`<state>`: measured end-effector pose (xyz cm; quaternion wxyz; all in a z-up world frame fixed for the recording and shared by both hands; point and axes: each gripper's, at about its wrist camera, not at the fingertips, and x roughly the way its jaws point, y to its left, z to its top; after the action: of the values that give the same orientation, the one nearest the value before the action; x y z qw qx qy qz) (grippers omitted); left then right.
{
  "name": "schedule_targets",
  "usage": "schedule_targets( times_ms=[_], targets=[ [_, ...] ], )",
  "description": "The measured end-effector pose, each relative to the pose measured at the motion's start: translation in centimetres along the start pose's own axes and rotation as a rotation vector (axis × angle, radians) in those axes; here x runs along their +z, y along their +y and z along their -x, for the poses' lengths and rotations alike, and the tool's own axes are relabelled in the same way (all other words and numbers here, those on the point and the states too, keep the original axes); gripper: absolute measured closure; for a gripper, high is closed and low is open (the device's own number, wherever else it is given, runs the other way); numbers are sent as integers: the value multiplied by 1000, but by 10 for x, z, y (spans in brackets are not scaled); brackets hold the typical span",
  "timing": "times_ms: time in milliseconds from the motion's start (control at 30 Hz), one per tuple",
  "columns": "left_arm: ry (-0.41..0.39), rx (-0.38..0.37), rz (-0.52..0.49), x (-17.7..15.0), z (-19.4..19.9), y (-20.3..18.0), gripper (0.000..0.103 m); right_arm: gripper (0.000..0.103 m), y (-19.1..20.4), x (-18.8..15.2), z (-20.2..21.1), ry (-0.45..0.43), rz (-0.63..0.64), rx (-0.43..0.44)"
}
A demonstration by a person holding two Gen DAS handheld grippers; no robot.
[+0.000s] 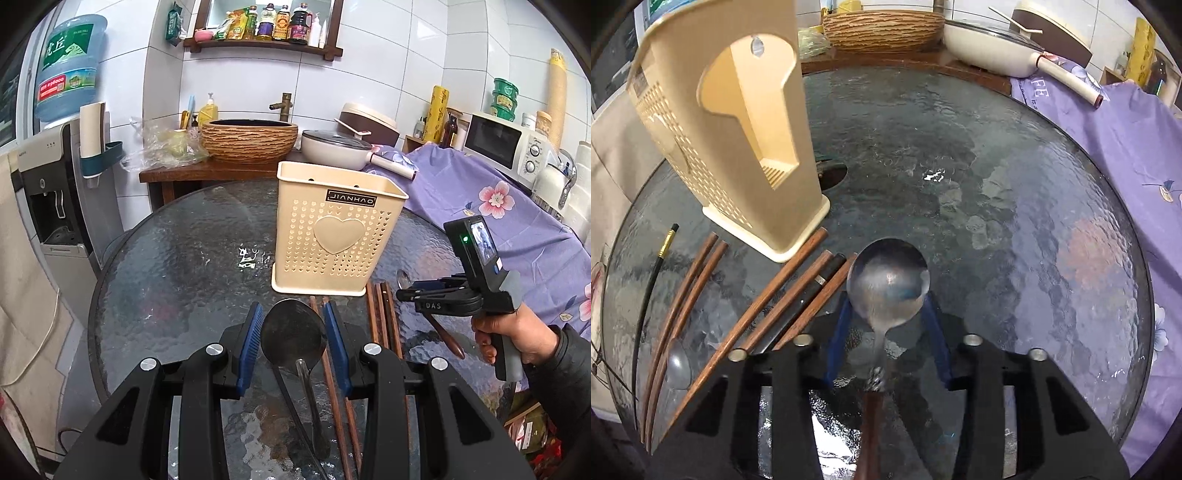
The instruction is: Organize utensils
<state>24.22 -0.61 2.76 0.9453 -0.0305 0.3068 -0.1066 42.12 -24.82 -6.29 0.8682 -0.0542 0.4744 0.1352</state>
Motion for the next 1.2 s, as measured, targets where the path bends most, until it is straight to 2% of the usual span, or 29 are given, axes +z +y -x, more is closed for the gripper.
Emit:
schedule_targets(
  times_ms=[100,233,300,333,367,500,567,733,800,833,867,1033,1200],
  targets=[
    [5,-17,8,0,-2,1,69,87,-5,5,11,-31,-22,23],
    [5,-24,4,-1,-2,-3,69,86,2,6,11,-5,28,17],
    [4,-23,1,-1,-2,-4,69,56,5,5,15,-26,47,-32],
    [3,-21,-1,-1,-2,-4,69,35,6,4,18,-50,49,-52],
    [3,-20,-2,-1,-2,-4,69,33,7,4,20,-76,54,-65],
    [2,-20,-1,-1,-1,-4,69,33,10,8,9,-43,72,-88],
    [0,-20,-3,0,-1,-3,69,38,7,9,1,-22,67,-101],
    [-3,-20,-10,1,1,-3,69,40,-9,15,-14,-4,-5,-35],
    [-3,-20,-9,1,1,-3,69,45,-9,19,-17,-5,-3,-27],
    [-3,-20,-9,1,1,-2,69,53,-8,20,-18,-9,1,-23],
    [-4,-20,-10,1,1,-3,69,55,-8,21,-17,-8,1,-24],
    [-4,-20,-8,2,1,-3,69,55,-7,21,-16,1,-11,-25],
    [-2,-26,-9,5,0,-4,69,56,-14,16,6,-51,-66,15]
  ],
)
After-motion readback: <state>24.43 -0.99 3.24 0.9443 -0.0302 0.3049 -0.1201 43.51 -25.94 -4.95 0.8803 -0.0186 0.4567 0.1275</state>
